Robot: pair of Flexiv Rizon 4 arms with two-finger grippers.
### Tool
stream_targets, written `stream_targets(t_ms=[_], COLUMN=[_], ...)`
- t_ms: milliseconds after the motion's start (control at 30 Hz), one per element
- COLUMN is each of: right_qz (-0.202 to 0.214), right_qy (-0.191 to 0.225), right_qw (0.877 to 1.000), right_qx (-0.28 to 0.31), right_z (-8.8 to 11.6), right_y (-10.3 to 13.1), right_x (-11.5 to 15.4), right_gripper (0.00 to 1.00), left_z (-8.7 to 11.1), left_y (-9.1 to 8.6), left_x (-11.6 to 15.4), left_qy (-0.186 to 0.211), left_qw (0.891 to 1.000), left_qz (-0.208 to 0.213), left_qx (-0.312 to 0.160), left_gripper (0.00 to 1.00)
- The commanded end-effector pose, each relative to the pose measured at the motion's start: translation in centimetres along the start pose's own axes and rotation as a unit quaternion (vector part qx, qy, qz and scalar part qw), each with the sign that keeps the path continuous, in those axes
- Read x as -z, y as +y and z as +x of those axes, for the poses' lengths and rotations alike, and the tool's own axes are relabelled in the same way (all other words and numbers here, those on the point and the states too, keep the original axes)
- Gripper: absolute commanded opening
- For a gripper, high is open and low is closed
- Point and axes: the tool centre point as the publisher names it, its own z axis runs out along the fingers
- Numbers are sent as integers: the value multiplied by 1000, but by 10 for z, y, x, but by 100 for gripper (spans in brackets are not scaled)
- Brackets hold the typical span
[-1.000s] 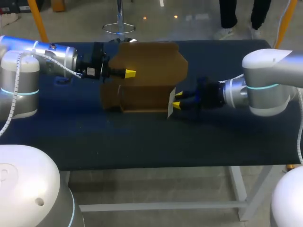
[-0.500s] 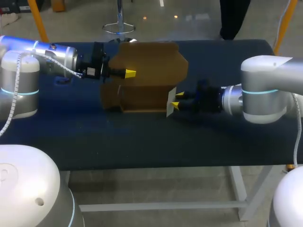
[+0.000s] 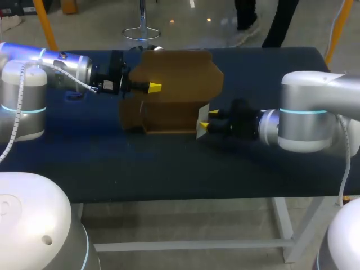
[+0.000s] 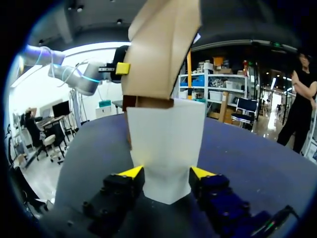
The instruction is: Assemble the packaging by folding the flat box into shape, placing the metal phone stand inside, and closing the box properly
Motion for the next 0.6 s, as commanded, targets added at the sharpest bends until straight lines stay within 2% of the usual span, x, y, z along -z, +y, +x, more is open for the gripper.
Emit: stream_targets(t_ms=[33, 267, 600], right_qz=[-1, 1, 0], right_qy=[-38, -69, -97], right_qw=[999, 997, 995], right_qx=[-4, -16, -34], right_z=[4, 3, -2], right_y=[0, 2, 0], right_x=[-7, -9, -11], right_gripper=[64, 57, 56], left_z=[-1, -1, -1], left_y=[2, 2, 2], left_x=[0, 0, 0], left_qy=[2, 2, 2], left_qw=[1000, 1000, 1000], left_qz=[0, 0, 0], left_qx=[0, 0, 0], left_gripper=[0, 0, 0])
